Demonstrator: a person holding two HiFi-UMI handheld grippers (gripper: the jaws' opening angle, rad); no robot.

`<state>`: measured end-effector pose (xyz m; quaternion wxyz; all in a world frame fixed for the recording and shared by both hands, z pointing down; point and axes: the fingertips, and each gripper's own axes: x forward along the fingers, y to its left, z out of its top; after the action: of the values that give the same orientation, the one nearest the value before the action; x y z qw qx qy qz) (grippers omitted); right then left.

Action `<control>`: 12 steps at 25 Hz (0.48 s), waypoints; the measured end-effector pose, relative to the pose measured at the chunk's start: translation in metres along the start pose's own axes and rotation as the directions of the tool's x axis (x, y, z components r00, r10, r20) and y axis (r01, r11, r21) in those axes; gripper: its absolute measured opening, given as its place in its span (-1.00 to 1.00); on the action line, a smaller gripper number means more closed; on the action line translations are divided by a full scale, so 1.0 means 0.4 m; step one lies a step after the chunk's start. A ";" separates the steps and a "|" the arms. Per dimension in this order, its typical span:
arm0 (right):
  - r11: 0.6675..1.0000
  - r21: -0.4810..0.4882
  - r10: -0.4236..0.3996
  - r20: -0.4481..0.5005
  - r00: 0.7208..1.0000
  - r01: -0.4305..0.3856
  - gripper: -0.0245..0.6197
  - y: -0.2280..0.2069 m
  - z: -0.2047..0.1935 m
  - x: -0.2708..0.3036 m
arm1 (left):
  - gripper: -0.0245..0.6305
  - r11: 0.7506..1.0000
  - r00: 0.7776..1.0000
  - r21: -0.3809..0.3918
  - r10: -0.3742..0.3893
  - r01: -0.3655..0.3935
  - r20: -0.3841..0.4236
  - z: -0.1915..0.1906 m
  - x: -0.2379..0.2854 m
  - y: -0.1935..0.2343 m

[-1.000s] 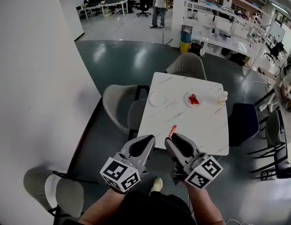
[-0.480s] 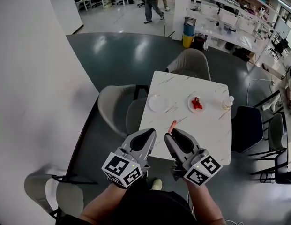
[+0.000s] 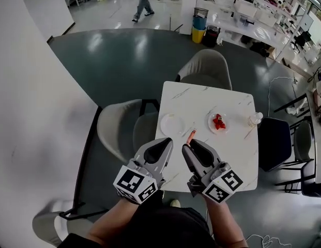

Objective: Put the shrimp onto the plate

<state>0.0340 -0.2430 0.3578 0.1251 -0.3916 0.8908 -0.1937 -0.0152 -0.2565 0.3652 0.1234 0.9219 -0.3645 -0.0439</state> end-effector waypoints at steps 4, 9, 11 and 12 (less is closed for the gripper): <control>0.999 0.008 -0.054 -0.023 0.998 0.054 -0.59 -0.081 -0.029 0.085 | -0.90 1.000 0.999 -0.010 -0.030 0.029 -0.023 -0.018 0.061 0.100; 0.992 -0.010 -0.125 -0.079 0.989 0.124 -0.59 -0.184 -0.082 0.158 | -0.90 0.998 0.997 -0.026 -0.062 0.060 -0.043 -0.058 0.132 0.187; 0.989 -0.016 -0.150 -0.111 0.982 0.149 -0.59 -0.228 -0.113 0.176 | -0.90 0.997 0.996 -0.029 -0.066 0.065 -0.051 -0.082 0.156 0.213; 0.987 -0.023 -0.162 -0.127 0.979 0.160 -0.59 -0.250 -0.130 0.184 | -0.90 0.997 0.996 -0.029 -0.067 0.066 -0.056 -0.096 0.167 0.226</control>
<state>0.0306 -0.3468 0.4431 0.0491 -0.4500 0.8635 -0.2225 -0.0196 -0.3580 0.4261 0.1449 0.9327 -0.3292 -0.0265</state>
